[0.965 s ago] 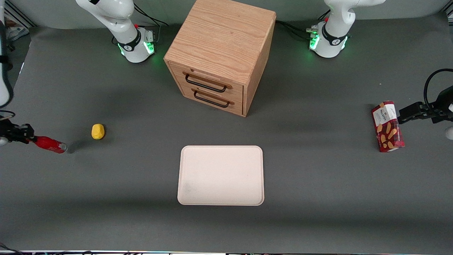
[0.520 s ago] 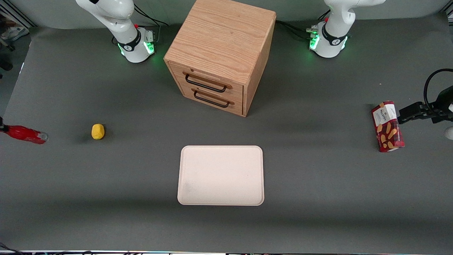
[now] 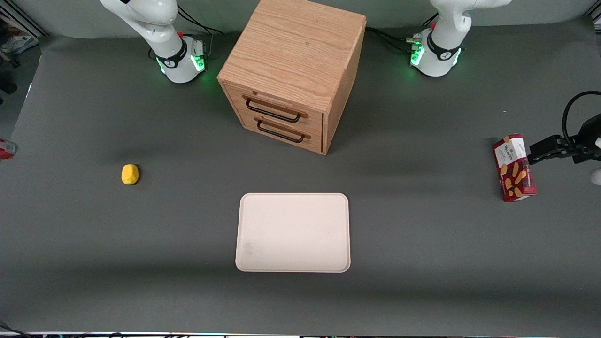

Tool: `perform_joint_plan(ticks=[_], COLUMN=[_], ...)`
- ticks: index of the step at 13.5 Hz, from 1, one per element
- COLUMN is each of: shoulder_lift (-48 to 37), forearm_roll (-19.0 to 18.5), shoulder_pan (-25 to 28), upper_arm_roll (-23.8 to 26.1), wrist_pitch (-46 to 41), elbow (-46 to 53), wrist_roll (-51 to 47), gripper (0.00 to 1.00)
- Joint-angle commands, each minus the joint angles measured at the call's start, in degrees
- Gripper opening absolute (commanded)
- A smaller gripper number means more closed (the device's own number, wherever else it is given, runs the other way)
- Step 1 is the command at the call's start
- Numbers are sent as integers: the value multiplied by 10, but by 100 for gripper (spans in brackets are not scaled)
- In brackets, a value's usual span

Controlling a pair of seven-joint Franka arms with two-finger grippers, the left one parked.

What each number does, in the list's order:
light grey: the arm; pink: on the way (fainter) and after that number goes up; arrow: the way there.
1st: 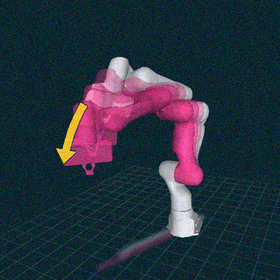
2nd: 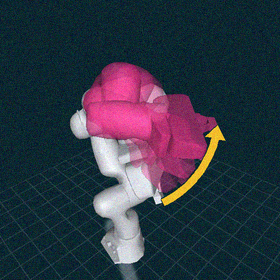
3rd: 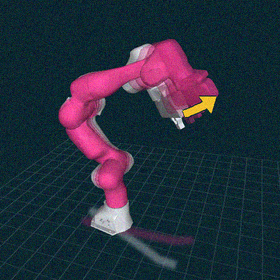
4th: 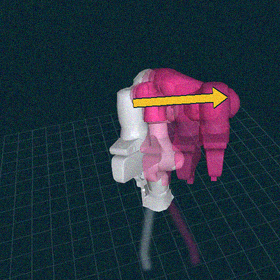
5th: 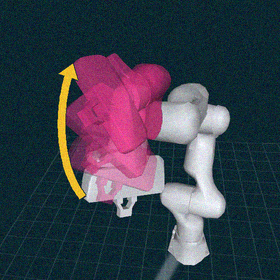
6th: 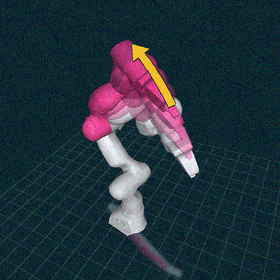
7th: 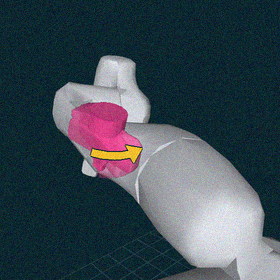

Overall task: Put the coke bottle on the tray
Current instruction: 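Close the right gripper on the red bottle and lift it, then carry the red bottle with the right gripper over the white tray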

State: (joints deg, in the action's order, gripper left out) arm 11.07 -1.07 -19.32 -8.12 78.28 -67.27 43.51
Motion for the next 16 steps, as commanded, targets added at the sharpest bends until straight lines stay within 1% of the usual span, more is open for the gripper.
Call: perform_joint_plan(ticks=[1, 2, 3, 4, 5, 9, 14, 16], shoulder_lift=[6, 5, 5, 5, 5, 6, 21, 34], forearm_roll=[-17, -17, -17, -16, -14, -11, -9, 28], shoulder_pan=[16, 39, 50, 64, 91, 203, 355, 397], upper_arm_roll=[0, -5, -2, 0, 0, -1, 1, 0], wrist_pitch=[-26, -26, -26, -28, -36, -48, -49, -47], elbow=[36, 36, 36, 36, 37, 37, 64, 77], wrist_roll=[5, 3, -6, -31, -56, -191, -406, -508], gripper=[0, 0, 0, 0, 0, 0, 0, 0])
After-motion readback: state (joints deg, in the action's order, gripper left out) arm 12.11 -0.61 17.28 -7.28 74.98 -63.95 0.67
